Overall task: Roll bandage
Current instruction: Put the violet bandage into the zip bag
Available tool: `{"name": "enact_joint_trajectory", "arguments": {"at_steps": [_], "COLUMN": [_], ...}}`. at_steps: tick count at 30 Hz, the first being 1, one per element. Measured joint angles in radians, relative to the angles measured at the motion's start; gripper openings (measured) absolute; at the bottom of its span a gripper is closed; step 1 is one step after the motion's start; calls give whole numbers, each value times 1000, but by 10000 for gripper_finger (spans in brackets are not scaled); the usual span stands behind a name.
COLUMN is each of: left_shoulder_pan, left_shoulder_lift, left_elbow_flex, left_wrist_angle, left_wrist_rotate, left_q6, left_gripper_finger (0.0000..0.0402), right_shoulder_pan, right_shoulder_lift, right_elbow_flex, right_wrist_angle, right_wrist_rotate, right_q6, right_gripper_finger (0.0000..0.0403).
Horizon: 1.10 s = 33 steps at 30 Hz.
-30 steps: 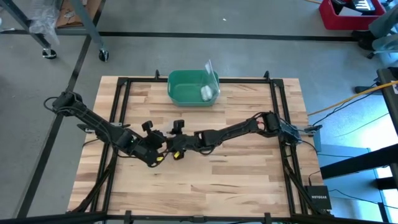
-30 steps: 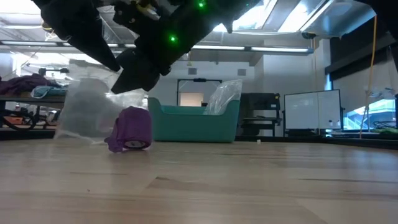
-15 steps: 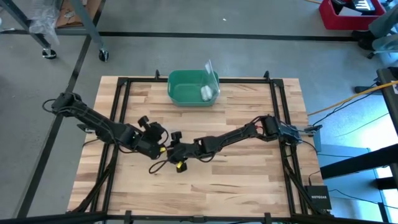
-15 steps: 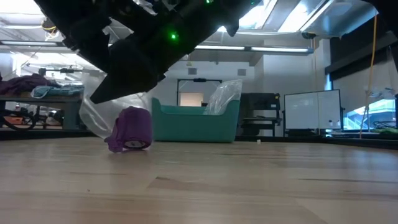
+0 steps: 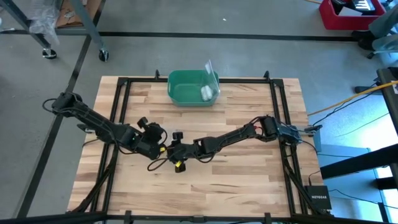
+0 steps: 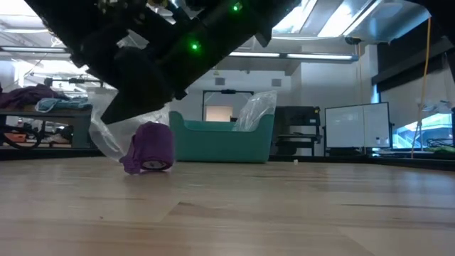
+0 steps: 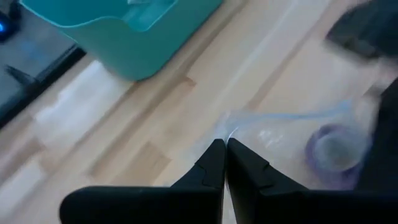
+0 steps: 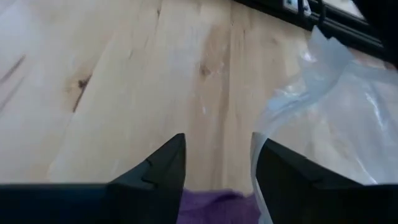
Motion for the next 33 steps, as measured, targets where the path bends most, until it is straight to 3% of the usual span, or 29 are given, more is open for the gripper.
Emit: {"name": "enact_joint_trajectory", "arguments": {"at_steps": [6, 21, 27, 33], "left_shoulder_pan": [-18, -41, -41, -41], "left_shoulder_lift": [0, -4, -4, -4], "left_elbow_flex": [-62, -67, -67, -67], "left_wrist_angle": [162, 168, 167, 166], "left_wrist_rotate": [-7, 38, 48, 49], "left_q6": [-14, 81, 84, 84], "left_gripper_finger": [2, 2, 2, 2], "right_shoulder_pan": [5, 3, 3, 3], "right_shoulder_lift": [23, -2, -3, -3], "right_elbow_flex": [1, 0, 18, 103], "right_wrist_angle": [69, 34, -6, -182], "right_wrist_rotate": [0, 53, 68, 80], "right_q6": [57, 120, 126, 89], "right_gripper_finger": [181, 183, 225, 265]}}
